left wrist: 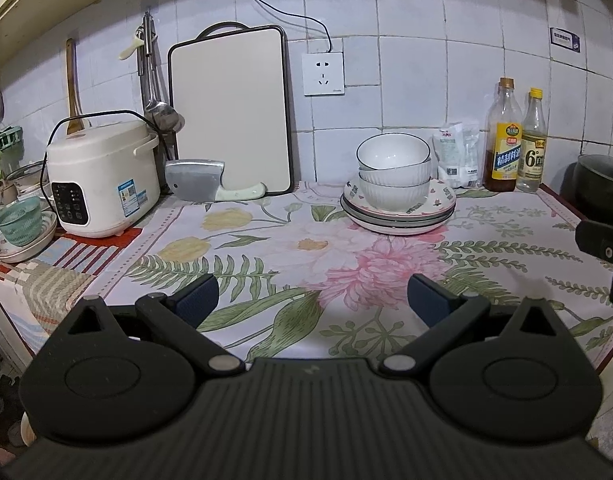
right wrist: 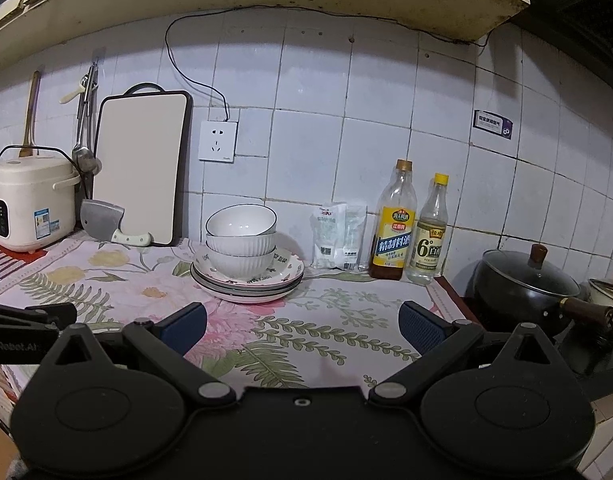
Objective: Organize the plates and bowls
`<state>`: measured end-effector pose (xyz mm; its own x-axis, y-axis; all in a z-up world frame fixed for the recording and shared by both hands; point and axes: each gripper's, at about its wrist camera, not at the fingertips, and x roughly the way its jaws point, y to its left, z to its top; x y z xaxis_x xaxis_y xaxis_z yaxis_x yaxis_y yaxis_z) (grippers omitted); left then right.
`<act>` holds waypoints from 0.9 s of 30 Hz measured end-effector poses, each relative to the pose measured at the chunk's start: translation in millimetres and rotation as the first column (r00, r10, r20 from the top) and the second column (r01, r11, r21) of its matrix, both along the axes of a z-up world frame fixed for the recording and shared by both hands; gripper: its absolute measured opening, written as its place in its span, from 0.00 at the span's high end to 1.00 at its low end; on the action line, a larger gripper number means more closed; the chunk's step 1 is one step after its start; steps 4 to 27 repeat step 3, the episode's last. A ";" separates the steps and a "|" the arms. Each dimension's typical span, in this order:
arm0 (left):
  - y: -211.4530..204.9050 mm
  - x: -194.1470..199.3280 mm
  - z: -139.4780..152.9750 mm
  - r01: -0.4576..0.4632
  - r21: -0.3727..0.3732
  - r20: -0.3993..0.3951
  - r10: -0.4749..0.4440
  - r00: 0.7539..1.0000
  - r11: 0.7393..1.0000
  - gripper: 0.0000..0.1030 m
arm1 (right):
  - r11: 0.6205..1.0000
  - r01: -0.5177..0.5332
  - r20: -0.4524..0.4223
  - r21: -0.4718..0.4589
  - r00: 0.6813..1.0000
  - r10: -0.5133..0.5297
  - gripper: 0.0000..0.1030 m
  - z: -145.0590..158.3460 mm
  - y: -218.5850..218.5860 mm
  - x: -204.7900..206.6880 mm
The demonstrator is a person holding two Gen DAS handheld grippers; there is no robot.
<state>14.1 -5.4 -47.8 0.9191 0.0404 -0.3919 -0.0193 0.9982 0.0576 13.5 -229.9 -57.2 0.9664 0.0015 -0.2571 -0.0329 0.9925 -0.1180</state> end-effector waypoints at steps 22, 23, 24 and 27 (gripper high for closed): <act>1.3 -0.4 -0.5 -0.001 0.001 0.000 0.001 1.000 1.000 0.01 | 1.000 0.000 -0.004 0.000 1.000 0.000 0.00 -0.5 -1.0 0.8; 1.3 -0.4 -0.5 -0.001 0.001 0.000 0.001 1.000 1.000 0.01 | 1.000 0.000 -0.004 0.000 1.000 0.000 0.00 -0.5 -1.0 0.8; 1.3 -0.4 -0.5 -0.001 0.001 0.000 0.001 1.000 1.000 0.01 | 1.000 0.000 -0.004 0.000 1.000 0.000 0.00 -0.5 -1.0 0.8; 1.3 -0.4 -0.5 -0.001 0.001 0.000 0.001 1.000 1.000 0.01 | 1.000 0.000 -0.004 0.000 1.000 0.000 0.00 -0.5 -1.0 0.8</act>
